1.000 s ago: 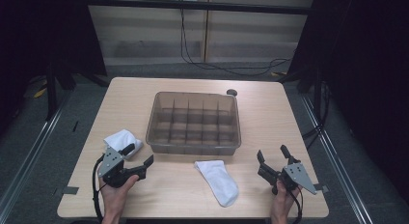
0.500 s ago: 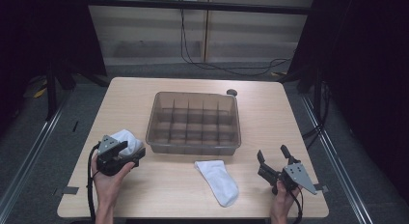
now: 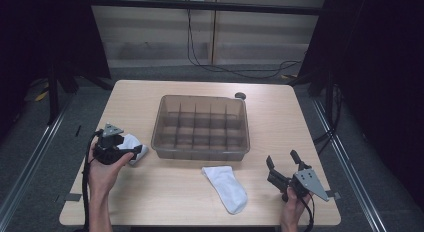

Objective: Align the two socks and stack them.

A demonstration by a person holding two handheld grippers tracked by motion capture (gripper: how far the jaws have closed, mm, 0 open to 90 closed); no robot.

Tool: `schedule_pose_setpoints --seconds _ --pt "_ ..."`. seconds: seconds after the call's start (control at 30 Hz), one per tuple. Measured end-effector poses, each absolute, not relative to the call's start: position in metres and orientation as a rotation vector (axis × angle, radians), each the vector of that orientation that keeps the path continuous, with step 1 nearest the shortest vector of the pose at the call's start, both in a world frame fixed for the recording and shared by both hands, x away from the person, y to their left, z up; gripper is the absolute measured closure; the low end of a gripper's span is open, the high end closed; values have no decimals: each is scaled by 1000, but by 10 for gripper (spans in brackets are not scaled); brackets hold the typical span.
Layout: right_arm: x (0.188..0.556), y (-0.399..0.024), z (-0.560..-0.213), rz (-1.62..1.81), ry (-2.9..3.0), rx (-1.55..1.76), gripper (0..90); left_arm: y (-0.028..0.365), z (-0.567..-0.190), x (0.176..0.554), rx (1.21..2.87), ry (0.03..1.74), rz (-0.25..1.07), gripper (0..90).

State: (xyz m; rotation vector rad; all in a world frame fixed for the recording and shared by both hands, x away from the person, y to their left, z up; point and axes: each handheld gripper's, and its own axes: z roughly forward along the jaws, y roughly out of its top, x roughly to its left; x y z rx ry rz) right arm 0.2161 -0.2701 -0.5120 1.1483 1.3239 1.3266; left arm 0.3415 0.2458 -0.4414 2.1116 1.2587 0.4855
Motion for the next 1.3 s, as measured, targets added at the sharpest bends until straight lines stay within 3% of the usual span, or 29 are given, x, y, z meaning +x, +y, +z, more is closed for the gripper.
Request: schedule_pose_setpoints --seconds 0.03,0.07,0.3,0.43,0.83,1.0,1.1,1.13,1.17,1.3 --pt "216 -270 -512 1326 1324 1148 142 242 -442 347 2193 1257 481 247" --pt "216 -270 -512 1326 1324 1148 142 242 -442 347 2193 1257 481 273" --pt "216 -270 -512 1321 1320 1151 144 249 -448 372 2303 1325 375 222" --pt "216 -270 -512 1323 1321 1151 144 249 -459 387 2387 1305 243 198" --pt "216 -270 -512 1322 1321 1153 145 252 -477 399 2445 1365 112 129" --pt "216 -270 -512 1322 1321 1152 144 248 -477 402 2487 1351 123 119" --pt "216 -270 -512 1322 1321 1153 145 250 -476 403 2473 1372 117 177" --pt "216 -270 -512 1322 1320 1152 144 254 -471 406 2470 1376 93 343" --pt "216 -270 -512 1322 1321 1152 144 256 -471 406 2462 1376 85 416" --pt "216 -270 -512 1323 1322 1153 144 255 -470 405 2451 1347 51 585"
